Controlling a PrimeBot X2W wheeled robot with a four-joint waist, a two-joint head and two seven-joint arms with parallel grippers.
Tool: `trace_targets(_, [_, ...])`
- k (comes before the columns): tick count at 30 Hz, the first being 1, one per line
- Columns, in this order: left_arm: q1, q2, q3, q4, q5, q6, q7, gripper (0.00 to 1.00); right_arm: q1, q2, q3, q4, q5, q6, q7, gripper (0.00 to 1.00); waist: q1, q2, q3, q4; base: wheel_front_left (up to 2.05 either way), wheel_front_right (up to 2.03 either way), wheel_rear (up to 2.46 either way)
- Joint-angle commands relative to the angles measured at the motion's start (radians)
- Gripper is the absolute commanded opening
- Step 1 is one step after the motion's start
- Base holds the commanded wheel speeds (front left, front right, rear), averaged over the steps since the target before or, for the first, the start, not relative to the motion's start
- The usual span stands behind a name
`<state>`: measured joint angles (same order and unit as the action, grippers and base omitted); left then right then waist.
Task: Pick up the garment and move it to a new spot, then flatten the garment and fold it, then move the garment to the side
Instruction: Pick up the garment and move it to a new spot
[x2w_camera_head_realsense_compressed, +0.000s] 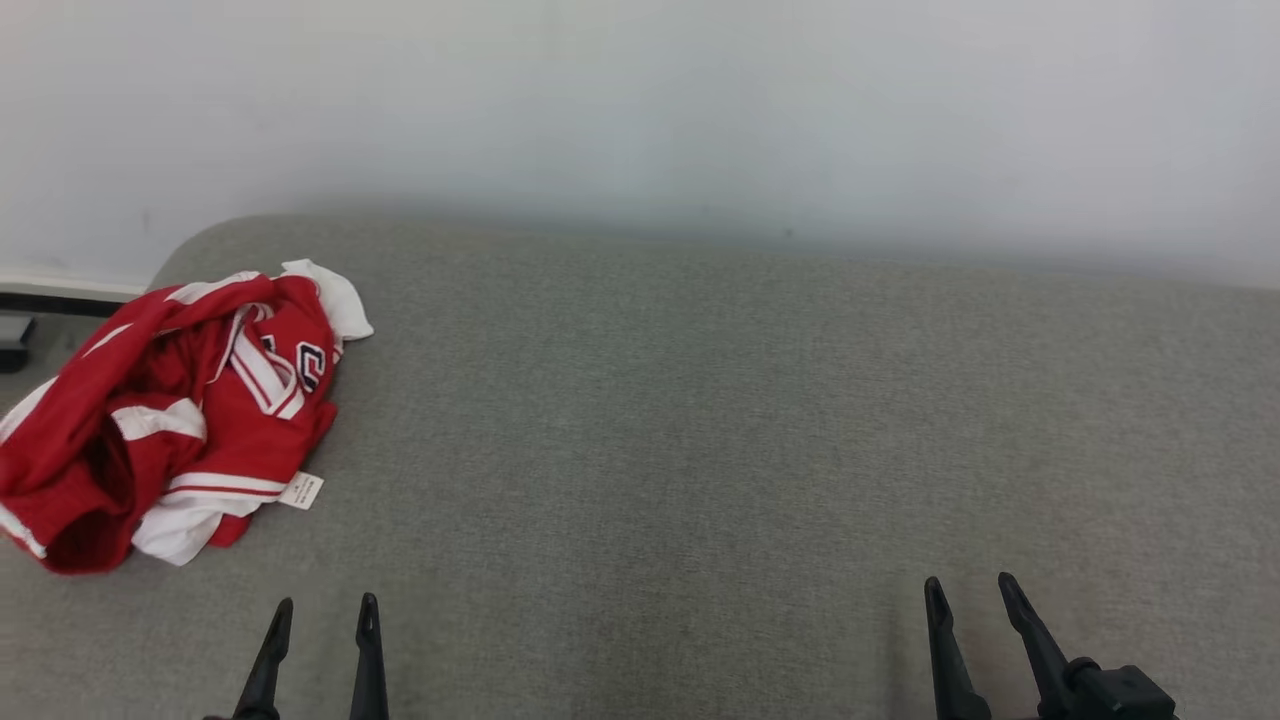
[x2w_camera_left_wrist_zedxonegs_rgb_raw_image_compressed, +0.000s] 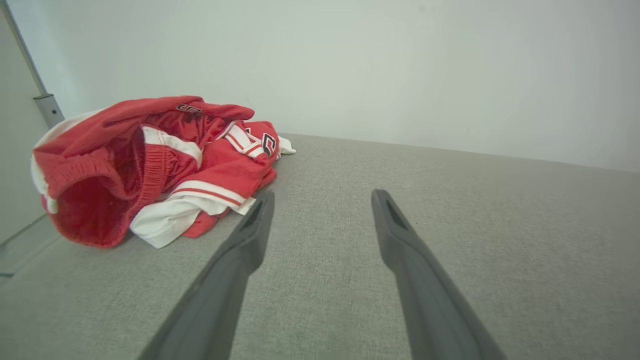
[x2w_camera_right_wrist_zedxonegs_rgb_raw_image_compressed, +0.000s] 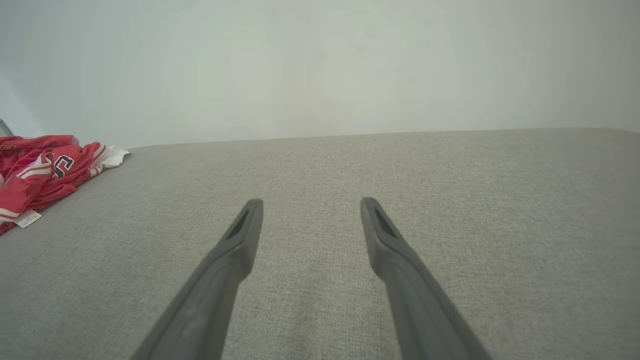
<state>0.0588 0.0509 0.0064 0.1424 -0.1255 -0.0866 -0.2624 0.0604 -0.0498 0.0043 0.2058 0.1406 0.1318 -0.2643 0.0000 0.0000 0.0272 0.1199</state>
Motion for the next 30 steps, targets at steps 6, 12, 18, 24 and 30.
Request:
trace_targets(6, [0.006,-0.001,0.020,0.008,-0.010,0.013,-0.002,1.00,0.001,-0.001,-0.003,0.002,0.002,-0.002,-0.002,1.00,0.0000,0.0000,0.005,0.131,0.00,0.00,0.00])
trace_targets(12, [0.019,-0.001,0.038,0.009,-0.011,0.022,-0.002,1.00,0.002,-0.001,0.005,0.006,0.000,-0.002,-0.002,1.00,0.0000,0.0000,0.002,0.217,0.00,0.00,0.00])
trace_targets(18, [0.023,-0.001,0.053,0.011,-0.021,0.030,-0.002,1.00,0.009,-0.001,0.014,0.006,-0.002,-0.002,-0.002,1.00,0.0000,0.0000,-0.007,0.288,0.00,0.00,0.00])
trace_targets(24, [0.031,-0.001,0.051,0.017,-0.021,0.034,-0.002,1.00,0.018,-0.001,0.022,0.008,-0.008,-0.002,-0.002,1.00,0.0000,0.0000,-0.017,0.354,0.00,0.00,0.00])
trace_targets(30, [0.042,-0.001,0.063,0.017,-0.030,0.041,-0.002,1.00,0.014,-0.001,0.034,0.011,-0.010,-0.002,-0.002,1.00,0.0000,0.0000,-0.017,0.379,0.00,0.00,0.00])
